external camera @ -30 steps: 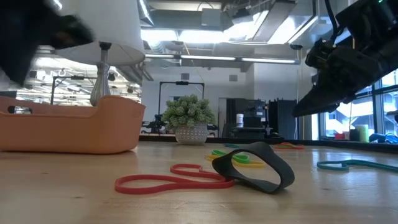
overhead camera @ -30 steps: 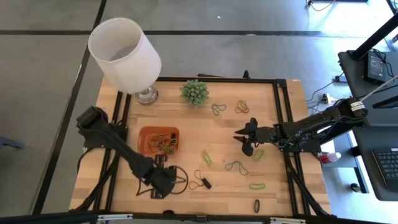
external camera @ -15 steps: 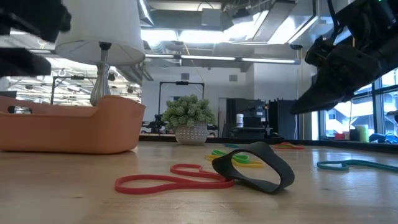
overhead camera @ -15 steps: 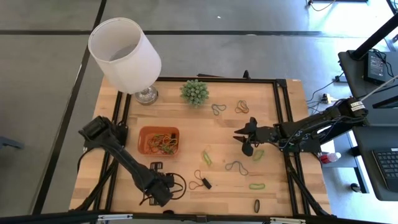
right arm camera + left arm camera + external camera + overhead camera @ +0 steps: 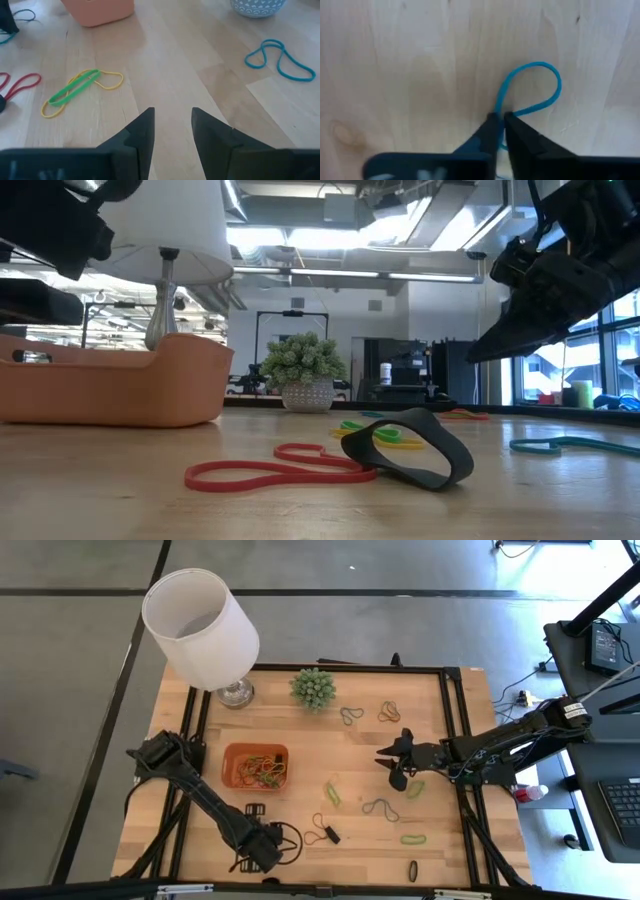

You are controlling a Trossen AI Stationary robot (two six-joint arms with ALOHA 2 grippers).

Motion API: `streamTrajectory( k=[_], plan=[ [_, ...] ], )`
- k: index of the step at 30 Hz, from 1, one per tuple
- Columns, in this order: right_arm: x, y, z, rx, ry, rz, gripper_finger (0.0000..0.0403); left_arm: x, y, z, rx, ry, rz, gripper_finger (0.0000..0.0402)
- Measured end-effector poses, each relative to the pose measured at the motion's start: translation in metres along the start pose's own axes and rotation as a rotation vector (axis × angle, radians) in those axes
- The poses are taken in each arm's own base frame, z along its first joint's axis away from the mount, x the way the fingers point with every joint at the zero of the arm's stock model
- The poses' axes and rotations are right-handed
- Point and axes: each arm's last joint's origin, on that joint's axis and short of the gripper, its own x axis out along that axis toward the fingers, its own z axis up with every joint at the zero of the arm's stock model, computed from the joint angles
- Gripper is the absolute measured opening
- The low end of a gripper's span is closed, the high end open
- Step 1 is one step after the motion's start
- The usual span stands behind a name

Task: Pick and place rubber bands into bin
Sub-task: Put the blue rubber band into the orange bin

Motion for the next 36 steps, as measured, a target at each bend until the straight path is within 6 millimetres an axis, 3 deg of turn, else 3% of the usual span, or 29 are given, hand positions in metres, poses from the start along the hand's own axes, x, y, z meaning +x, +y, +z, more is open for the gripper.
streamTrajectory(
  k=[6, 10, 16, 22, 28, 32, 36],
  plan=[
    [0.000, 0.000, 0.000, 0.001, -0.004, 0.002, 0.0133, -0.024, 0.007, -0.001, -0.032, -0.050, -0.038, 0.0002],
    [0.000, 0.000, 0.000, 0.001, -0.004, 0.001, 0.0133, -0.069, 0.018, -0.003, -0.062, -0.185, -0.073, 0.0002],
    [0.000, 0.000, 0.000, -0.003, -0.004, 0.001, 0.0133, -0.123, 0.045, -0.015, -0.070, -0.363, -0.039, 0.0002],
    [0.000, 0.000, 0.000, -0.023, -0.004, 0.001, 0.0133, -0.159, 0.088, -0.029, -0.051, -0.434, 0.113, 0.0001],
    [0.000, 0.000, 0.001, -0.024, -0.004, 0.000, 0.0133, -0.168, 0.133, -0.030, -0.074, -0.370, 0.240, 0.0001],
    [0.000, -0.001, 0.001, -0.019, -0.005, -0.007, 0.0133, -0.151, 0.157, -0.026, -0.074, -0.289, 0.284, 0.0002],
    [0.000, -0.001, 0.001, -0.018, -0.006, -0.008, 0.0133, -0.120, 0.176, -0.031, -0.101, -0.168, 0.269, 0.0002]
  ],
)
